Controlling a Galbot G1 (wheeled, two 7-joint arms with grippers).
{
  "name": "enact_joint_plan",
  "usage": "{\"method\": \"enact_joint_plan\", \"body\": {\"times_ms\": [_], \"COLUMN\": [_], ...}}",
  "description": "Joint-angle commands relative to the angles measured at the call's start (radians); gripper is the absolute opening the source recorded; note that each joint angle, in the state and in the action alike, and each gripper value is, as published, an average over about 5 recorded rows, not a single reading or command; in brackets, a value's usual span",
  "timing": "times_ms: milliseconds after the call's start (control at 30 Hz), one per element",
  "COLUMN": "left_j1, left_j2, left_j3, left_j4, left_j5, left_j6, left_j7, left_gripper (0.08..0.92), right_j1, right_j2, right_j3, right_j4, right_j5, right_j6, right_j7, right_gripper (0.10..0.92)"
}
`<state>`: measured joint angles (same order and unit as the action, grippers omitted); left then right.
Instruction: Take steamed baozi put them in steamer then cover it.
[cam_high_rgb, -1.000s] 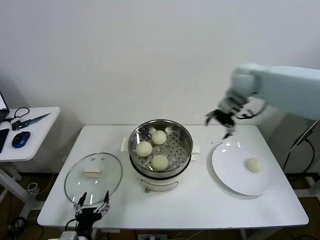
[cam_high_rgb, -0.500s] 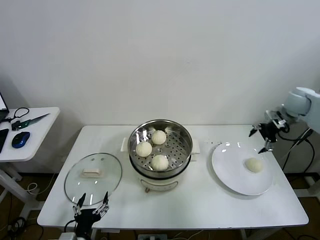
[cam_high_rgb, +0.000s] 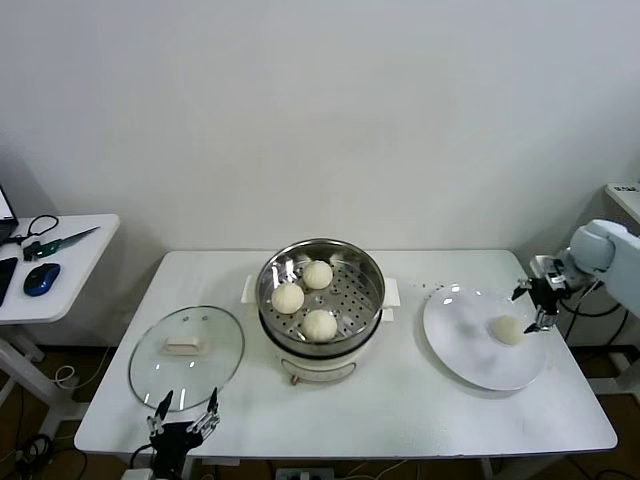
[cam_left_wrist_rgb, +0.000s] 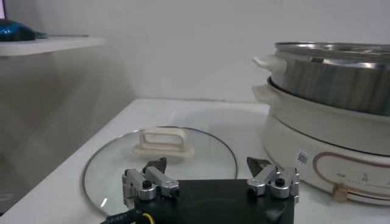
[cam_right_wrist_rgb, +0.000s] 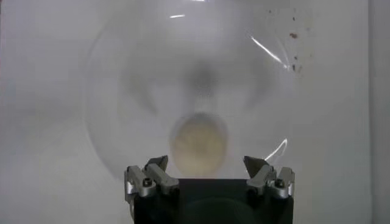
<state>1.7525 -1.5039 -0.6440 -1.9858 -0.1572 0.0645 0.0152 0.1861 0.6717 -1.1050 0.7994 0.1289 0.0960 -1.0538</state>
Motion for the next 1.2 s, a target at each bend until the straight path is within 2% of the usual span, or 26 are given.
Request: {"method": "enact_joint_plan", "body": {"times_ms": [33,233,500,633,733,900,1033,1200], "left_j1": [0.0,-0.001,-0.006,-0.008,-0.008,-0.009,-0.015,-0.017], "left_j2": [0.002,0.0,-0.001,0.0,0.001,0.006,0.006,0.004], "left_j3": [-0.001,0.001,-0.001,-0.002,-0.003,-0.003,-0.001,0.008], "left_j4": [0.001,0.005,0.01,0.01,0.008,0.006,0.003,-0.005], "left_j5": [0.001,0.003,0.004,0.003,0.002,0.001,0.001,0.0], "left_j6": [0.001,0.001,0.0,0.001,0.002,0.004,0.009,0.015], "left_j7": [0.0,-0.001,-0.002,-0.002,-0.002,-0.001,-0.001,0.0], "left_gripper": [0.823,0.823,0.823,0.823,0.823,0.823,0.823,0.823], "right_j1": [-0.132,-0.133,-0.129,-0.075,0.081,0.577,0.922,1.084], "right_j2": [0.054,0.072,0.076,0.054,0.009,-0.013,0.061,0.182], "right_j3": [0.12,0.124,0.128,0.087,-0.074,-0.523,-0.738,-0.769], "right_j4": [-0.083,-0.106,-0.111,-0.059,0.055,0.337,0.538,0.715], "right_j5": [-0.064,-0.09,-0.101,-0.063,0.035,0.298,0.521,0.742], "right_j6": [-0.004,-0.006,-0.011,-0.029,-0.07,-0.151,-0.239,-0.343], "right_j7": [0.032,0.042,0.048,0.048,0.045,0.038,0.046,0.086], "right_gripper": [0.823,0.813,0.678,0.637,0.629,0.628,0.628,0.628]}}
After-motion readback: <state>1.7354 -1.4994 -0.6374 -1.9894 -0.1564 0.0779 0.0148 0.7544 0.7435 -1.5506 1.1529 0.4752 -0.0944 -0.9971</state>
